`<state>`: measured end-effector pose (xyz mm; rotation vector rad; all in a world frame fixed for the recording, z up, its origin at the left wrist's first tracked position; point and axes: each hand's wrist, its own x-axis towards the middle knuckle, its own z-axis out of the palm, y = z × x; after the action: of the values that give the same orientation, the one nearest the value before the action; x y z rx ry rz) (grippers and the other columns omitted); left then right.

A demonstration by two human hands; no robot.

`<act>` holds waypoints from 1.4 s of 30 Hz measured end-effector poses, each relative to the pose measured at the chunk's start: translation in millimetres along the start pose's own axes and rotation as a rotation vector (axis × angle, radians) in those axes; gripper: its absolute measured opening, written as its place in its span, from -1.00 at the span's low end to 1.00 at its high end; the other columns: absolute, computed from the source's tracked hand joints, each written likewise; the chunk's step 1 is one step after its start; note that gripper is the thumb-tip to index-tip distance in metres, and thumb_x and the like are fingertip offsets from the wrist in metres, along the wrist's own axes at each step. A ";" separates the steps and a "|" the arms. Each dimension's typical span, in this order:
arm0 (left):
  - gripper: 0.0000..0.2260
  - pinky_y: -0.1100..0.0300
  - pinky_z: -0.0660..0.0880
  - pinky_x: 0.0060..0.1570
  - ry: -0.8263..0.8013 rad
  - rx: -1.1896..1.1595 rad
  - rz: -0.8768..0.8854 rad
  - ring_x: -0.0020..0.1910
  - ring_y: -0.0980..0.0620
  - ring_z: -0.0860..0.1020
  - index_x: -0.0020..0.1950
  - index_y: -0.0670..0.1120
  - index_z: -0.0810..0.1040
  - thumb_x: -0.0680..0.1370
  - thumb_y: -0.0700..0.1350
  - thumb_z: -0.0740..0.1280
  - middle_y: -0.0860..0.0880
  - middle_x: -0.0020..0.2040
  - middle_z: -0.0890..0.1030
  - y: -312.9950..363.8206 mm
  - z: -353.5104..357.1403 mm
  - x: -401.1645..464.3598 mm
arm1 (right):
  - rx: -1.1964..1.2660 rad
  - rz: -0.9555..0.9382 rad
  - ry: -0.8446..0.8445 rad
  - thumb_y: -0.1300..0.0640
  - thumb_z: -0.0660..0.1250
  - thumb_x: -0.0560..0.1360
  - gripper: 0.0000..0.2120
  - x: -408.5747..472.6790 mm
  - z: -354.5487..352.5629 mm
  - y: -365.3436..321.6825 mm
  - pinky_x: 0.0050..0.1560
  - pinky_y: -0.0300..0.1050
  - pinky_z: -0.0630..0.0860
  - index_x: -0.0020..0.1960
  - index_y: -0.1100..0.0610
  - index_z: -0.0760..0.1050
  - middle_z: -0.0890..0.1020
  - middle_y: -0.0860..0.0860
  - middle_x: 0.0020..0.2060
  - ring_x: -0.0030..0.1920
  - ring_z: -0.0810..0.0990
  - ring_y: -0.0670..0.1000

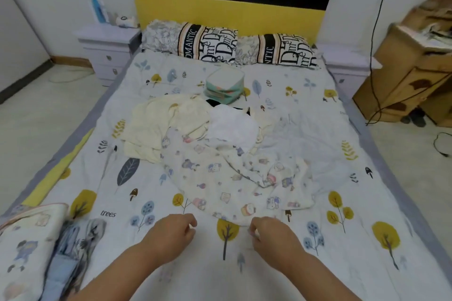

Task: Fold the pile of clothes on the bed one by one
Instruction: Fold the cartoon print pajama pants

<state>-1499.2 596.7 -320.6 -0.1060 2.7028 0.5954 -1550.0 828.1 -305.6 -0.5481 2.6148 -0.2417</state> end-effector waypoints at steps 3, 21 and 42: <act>-0.72 0.28 0.34 0.08 -0.032 0.030 0.028 0.16 0.08 0.47 0.30 0.03 0.39 0.61 -0.04 0.11 0.04 0.20 0.52 20.4 21.6 32.2 | -0.050 0.065 -0.013 0.12 0.13 0.55 -0.74 20.4 5.4 37.9 -0.07 -0.15 0.33 0.21 0.12 0.42 0.50 0.07 0.14 0.14 0.45 0.04; -0.01 -0.16 -0.13 0.44 -0.066 0.224 0.011 0.47 -0.30 -0.27 0.35 0.19 -0.53 0.47 0.08 0.36 -0.11 0.48 -0.42 48.4 169.6 210.3 | -0.171 0.222 0.057 0.14 0.31 0.49 -0.02 152.5 97.9 132.4 0.43 0.26 -0.04 0.44 -0.10 -0.48 -0.44 0.10 0.44 0.49 -0.30 0.22; -0.82 0.37 0.35 -0.31 0.413 -0.307 0.313 -0.32 0.22 0.49 -0.15 0.03 0.55 0.49 -0.26 0.28 0.11 -0.30 0.59 76.3 -108.1 96.4 | 0.571 -0.016 0.420 0.09 0.29 0.51 -0.78 51.5 -66.4 30.1 -0.35 -0.34 0.34 -0.19 -0.17 0.32 0.54 -0.15 -0.31 -0.31 0.49 -0.21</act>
<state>-1636.9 621.3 -235.4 0.1337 3.0234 1.1981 -1633.3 838.9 -275.3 -0.3372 2.7355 -1.1722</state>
